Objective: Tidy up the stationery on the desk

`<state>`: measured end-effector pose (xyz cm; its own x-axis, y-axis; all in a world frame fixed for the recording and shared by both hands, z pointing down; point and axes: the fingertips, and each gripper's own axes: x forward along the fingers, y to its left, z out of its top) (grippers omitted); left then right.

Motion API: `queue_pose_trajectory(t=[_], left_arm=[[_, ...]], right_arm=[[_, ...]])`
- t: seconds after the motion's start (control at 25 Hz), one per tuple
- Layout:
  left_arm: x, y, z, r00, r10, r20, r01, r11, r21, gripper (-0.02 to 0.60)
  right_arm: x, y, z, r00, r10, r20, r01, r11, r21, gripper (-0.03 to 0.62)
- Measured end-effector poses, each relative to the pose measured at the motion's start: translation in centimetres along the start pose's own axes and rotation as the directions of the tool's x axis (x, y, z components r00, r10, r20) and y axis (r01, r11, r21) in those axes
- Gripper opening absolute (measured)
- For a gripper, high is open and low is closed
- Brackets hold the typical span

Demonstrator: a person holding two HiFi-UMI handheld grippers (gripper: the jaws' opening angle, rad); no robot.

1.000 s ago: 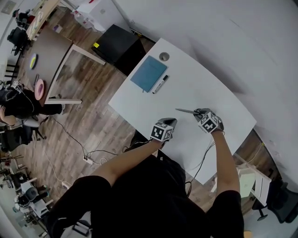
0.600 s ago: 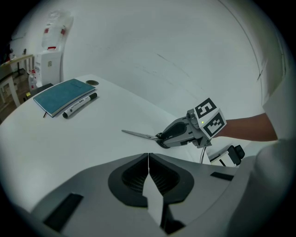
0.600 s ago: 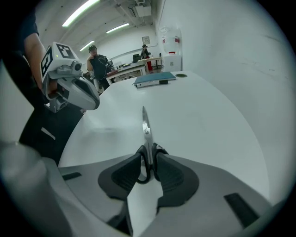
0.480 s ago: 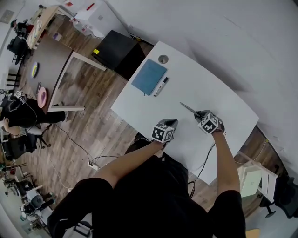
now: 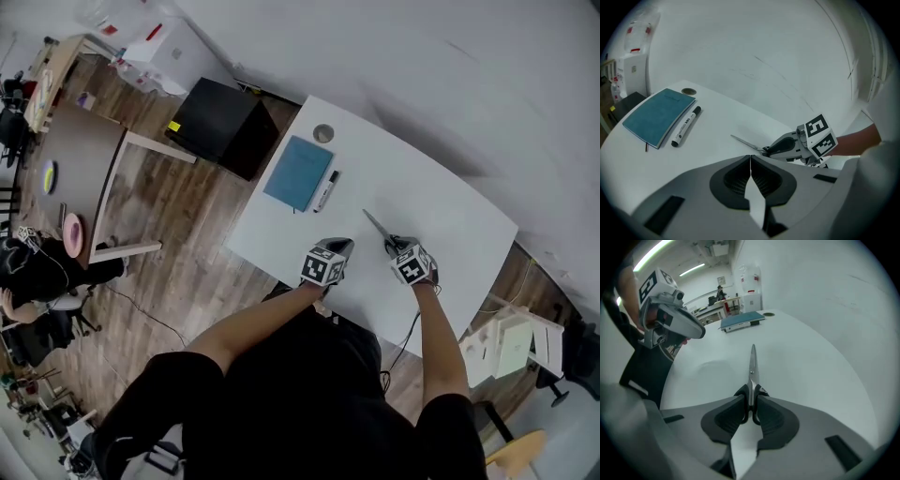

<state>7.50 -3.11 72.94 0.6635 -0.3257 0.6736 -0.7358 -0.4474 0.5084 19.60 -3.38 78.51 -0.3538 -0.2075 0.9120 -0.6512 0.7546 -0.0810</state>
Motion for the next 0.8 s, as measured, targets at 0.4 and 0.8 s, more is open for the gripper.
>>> queue_pose_trajectory(t=[0.4,0.8], left_arm=[[-2.6,6.8,1.9,0.995,-0.075,-0.063,0.079,0.995,0.058,0.014],[-5.1,11.3,3.3,0.995,-0.086,-0.049,0.089,0.993,0.081,0.014]], right_arm=[[3.9,5.0,8.2,0.976,-0.202,0.081,0.118,0.803,0.584,0.097],[6.7,6.1,13.9,0.954,-0.289,0.076,0.068,0.458,0.886,0.098]])
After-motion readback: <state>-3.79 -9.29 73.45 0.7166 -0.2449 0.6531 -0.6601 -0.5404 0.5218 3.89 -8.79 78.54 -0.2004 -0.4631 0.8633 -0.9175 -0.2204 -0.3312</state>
